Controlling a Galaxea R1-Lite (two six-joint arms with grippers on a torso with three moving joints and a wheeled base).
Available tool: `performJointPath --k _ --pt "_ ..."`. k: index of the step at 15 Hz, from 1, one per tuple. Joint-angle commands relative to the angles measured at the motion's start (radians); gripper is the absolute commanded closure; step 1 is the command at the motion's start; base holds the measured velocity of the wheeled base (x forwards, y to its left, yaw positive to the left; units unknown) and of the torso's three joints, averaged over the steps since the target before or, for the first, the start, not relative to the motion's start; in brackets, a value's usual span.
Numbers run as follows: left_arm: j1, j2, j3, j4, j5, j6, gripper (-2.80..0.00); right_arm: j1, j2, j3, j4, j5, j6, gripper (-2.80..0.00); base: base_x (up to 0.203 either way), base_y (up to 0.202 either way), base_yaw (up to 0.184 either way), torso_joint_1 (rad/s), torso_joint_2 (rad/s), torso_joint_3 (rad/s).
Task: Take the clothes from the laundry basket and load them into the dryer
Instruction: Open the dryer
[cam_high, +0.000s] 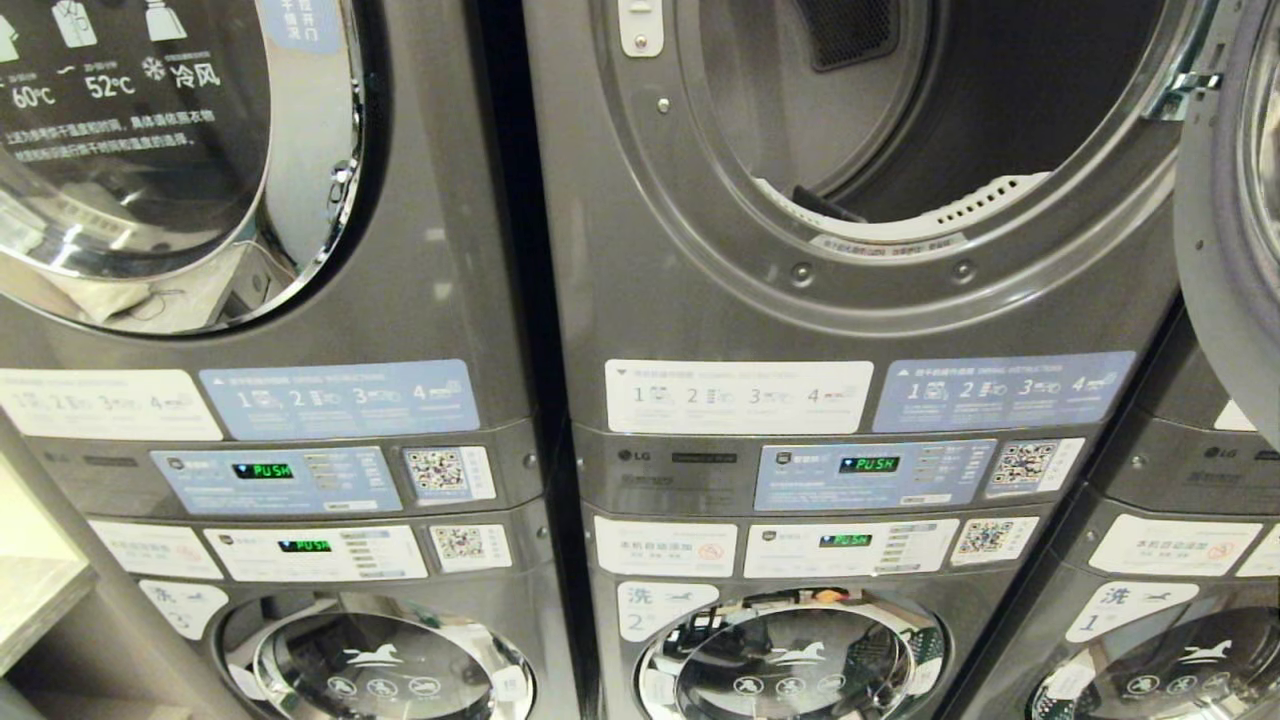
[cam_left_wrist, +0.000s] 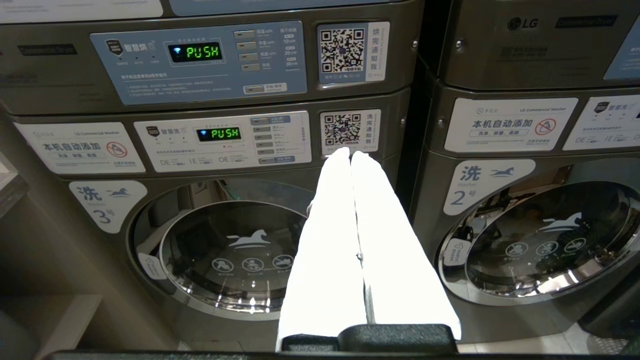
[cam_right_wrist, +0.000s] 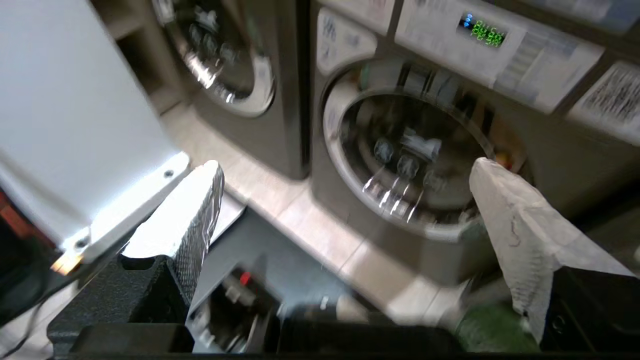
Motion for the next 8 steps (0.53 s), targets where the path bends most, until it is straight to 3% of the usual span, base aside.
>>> performJointPath --k 1,5,8 --pt "0.0 0.0 0.0 0.001 0.0 -0.001 0.0 -0.003 -0.039 0.109 -0.14 -0.017 -0.04 -2.8 0.0 0.0 0.0 0.0 0.0 0.0" --pt "0.0 0.0 -0.001 -0.001 0.003 -0.007 0.0 -0.004 -0.039 0.118 -0.156 -0.089 -0.062 -2.8 0.0 0.0 0.0 0.0 0.0 0.0" --pt "0.0 0.0 -0.001 -0.001 0.004 -0.013 0.0 -0.004 -0.039 0.119 -0.156 -0.097 -0.05 -2.8 0.0 0.0 0.0 0.0 0.0 0.0"
